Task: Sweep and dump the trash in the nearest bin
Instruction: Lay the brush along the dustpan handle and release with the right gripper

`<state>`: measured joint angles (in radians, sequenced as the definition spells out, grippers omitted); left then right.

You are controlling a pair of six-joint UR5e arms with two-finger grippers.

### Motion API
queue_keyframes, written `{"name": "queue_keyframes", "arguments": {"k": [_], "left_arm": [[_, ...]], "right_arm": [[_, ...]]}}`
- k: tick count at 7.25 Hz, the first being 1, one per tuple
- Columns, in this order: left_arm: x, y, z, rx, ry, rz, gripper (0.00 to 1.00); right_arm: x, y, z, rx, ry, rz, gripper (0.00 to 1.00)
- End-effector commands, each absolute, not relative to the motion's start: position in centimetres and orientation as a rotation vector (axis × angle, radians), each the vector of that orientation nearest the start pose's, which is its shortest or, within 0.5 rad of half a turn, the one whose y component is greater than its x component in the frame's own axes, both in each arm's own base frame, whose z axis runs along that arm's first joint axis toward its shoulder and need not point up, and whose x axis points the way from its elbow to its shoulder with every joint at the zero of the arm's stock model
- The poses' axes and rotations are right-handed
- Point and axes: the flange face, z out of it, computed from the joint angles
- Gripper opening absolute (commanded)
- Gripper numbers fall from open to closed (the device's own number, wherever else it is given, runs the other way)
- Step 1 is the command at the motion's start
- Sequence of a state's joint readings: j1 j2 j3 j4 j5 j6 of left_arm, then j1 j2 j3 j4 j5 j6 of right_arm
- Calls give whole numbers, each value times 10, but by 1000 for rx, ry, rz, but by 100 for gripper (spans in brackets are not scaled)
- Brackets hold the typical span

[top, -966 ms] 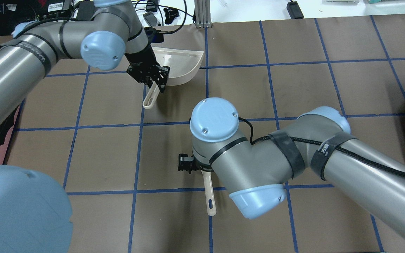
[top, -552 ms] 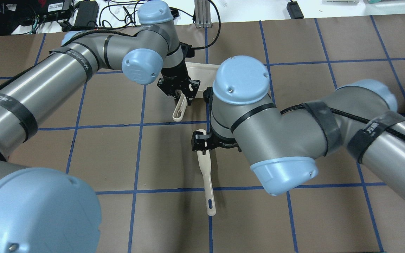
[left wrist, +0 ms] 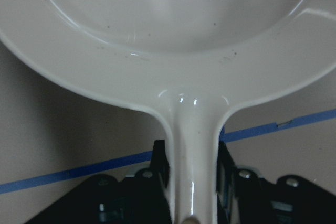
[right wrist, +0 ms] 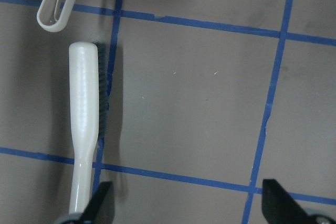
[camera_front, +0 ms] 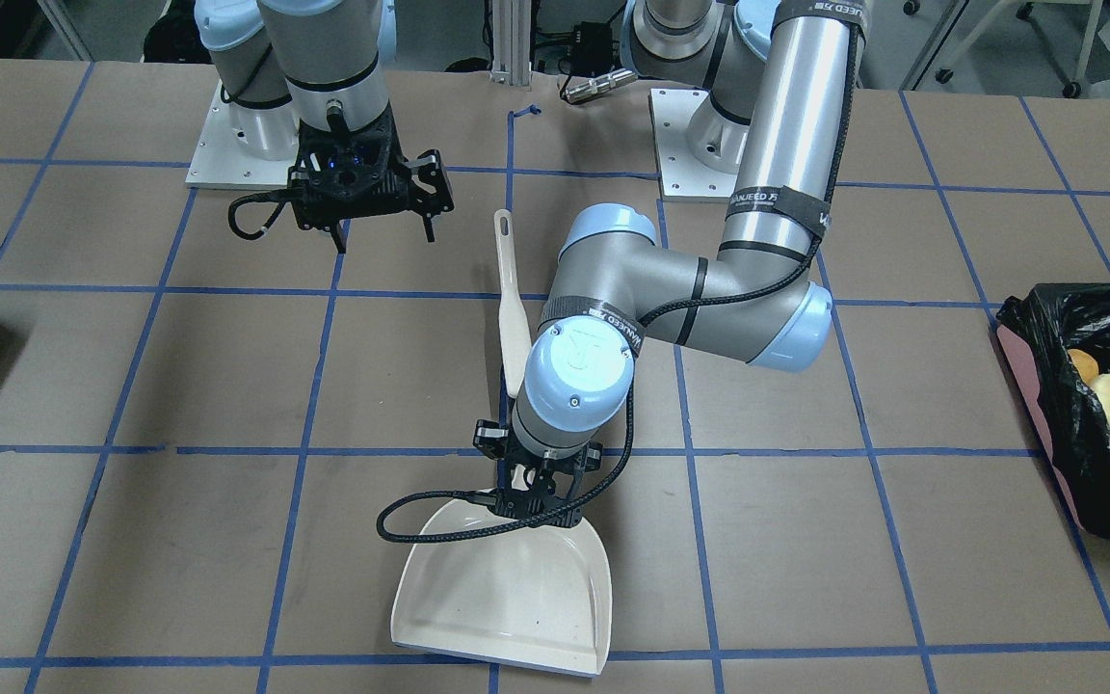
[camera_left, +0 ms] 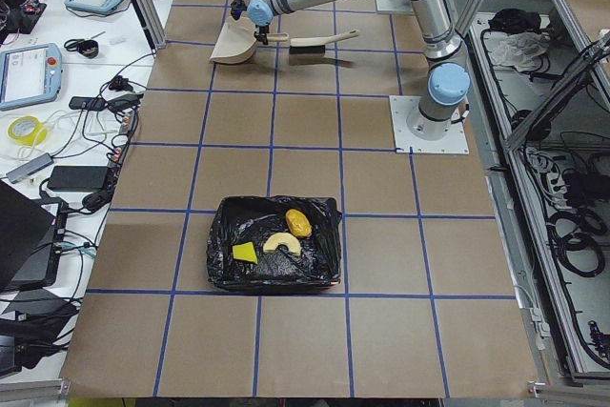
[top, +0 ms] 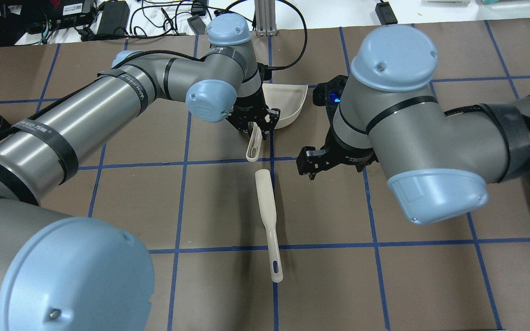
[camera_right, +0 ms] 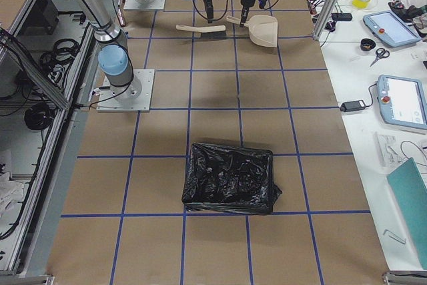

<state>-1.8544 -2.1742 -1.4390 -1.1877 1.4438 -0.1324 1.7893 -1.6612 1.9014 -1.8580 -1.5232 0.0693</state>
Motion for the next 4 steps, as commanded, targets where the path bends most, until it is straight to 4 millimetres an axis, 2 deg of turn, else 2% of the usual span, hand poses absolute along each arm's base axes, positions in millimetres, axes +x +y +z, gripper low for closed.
{"name": "queue_keyframes", "arguments": {"k": [1,2,3,4], "left_arm": [[-339,-612,225,181,3237,164,0],[-339,-612,223,174,3237,167,0],[-342,-611,223,176,3237,171,0],[-343,-610,221,168,3234,172,8]], "right_arm": [[201,-425,416,-314,3079,-63,100],[182,-433,427,-348,3075,-11,100],[153,-444,441,-385,3068,24,100],[123,-453,460,-338,3076,35,100]]}}
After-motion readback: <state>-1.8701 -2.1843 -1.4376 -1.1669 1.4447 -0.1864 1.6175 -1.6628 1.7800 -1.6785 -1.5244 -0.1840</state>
